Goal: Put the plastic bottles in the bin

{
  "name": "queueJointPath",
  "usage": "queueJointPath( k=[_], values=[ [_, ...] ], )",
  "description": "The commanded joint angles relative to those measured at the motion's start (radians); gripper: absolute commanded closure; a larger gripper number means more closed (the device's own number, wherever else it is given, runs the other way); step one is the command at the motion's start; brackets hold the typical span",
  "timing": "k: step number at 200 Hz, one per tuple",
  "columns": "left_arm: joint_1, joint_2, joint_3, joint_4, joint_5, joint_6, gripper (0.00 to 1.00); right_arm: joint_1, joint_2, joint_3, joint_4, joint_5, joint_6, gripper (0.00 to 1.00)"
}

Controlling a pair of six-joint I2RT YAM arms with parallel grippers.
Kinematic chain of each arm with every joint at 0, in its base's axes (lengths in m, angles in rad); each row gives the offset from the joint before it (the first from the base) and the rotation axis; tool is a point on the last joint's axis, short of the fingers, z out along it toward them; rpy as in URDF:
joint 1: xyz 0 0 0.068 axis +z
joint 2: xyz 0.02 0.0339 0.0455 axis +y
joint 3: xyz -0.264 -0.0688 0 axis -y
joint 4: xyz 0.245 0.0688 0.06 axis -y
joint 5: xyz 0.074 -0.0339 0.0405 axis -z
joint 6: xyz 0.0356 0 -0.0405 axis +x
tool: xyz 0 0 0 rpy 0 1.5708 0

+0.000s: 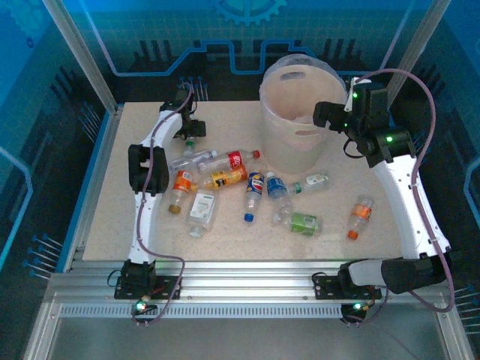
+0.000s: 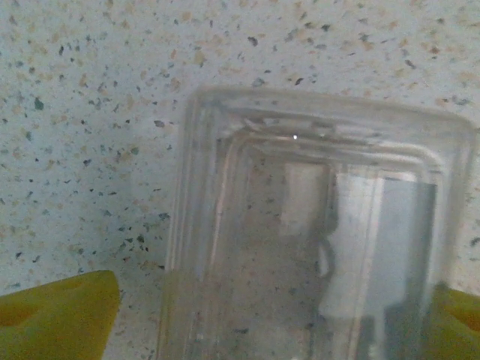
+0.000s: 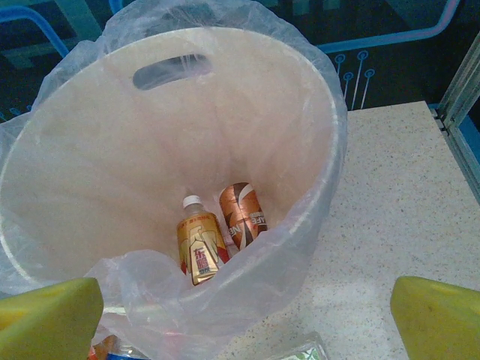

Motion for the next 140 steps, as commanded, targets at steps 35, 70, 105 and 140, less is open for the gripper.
queueJointPath(
  k=[35,70,105,140],
  values=[
    [0.014,0.008,0.041,-0.022,-0.011,0.029,0.42,0.007,0.009,-0.003,0.034,-0.011,0.018,0.0],
    [0.016,-0.043,0.079,0.009,-0.033,0.068,0.49,0.007,0.007,0.001,0.033,-0.018,0.016,0.0],
    [0.017,-0.157,0.086,0.079,-0.028,0.085,0.51,0.006,0.007,0.005,0.033,-0.031,0.016,0.0],
    [0.016,-0.274,0.08,0.098,0.021,0.055,0.51,0.007,0.005,0.005,0.034,-0.051,0.015,0.0]
  ],
)
